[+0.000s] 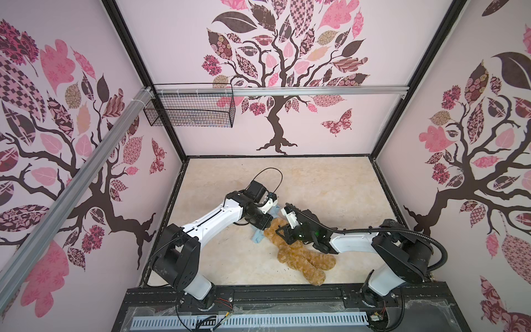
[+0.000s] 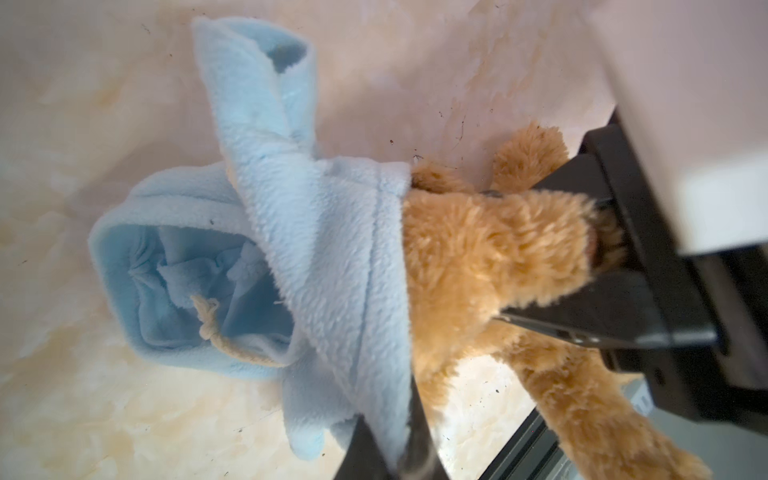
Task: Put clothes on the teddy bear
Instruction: 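Push the bear's head into the hoodie with the right gripper while left holds it, then pull the hoodie over the bear's head with the left gripper while right holds bear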
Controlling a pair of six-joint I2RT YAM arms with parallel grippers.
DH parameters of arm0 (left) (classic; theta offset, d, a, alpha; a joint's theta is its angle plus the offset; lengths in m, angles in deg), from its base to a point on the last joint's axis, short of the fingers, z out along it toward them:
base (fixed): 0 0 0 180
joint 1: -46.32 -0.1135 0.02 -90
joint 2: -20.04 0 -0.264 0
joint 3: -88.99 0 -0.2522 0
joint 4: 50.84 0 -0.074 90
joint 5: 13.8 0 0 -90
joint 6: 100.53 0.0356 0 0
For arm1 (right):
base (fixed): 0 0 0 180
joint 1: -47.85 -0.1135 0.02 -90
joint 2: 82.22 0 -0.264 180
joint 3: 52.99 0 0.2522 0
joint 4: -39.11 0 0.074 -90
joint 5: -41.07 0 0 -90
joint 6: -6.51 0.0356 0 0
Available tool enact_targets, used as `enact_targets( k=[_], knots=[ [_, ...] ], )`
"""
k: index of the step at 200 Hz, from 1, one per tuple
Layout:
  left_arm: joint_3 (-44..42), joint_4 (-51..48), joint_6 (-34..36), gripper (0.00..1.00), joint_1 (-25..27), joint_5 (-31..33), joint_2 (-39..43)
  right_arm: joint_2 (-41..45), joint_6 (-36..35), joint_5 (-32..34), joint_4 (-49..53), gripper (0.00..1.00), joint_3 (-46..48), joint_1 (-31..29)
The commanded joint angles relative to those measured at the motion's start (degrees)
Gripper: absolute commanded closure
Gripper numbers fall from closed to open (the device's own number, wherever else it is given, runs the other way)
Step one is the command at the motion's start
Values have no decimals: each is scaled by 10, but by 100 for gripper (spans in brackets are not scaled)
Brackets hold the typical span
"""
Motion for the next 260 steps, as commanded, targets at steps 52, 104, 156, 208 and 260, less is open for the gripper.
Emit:
enact_targets(
  k=[52,104,156,208,260],
  knots=[
    [40,-50,-40,100,3,-22,-26,14,3,79,-16,89,-7,-8],
    [41,-56,-48,100,1,7,-41,79,9,72,-89,89,42,-7],
    [48,-30,-63,100,2,-106,-26,34,53,85,-79,90,17,-9],
    [86,20,-125,99,1,-183,-43,7,6,23,-183,89,64,-15],
    [102,52,-165,95,0,-196,-55,-2,-24,-37,-288,88,108,-14]
  ],
)
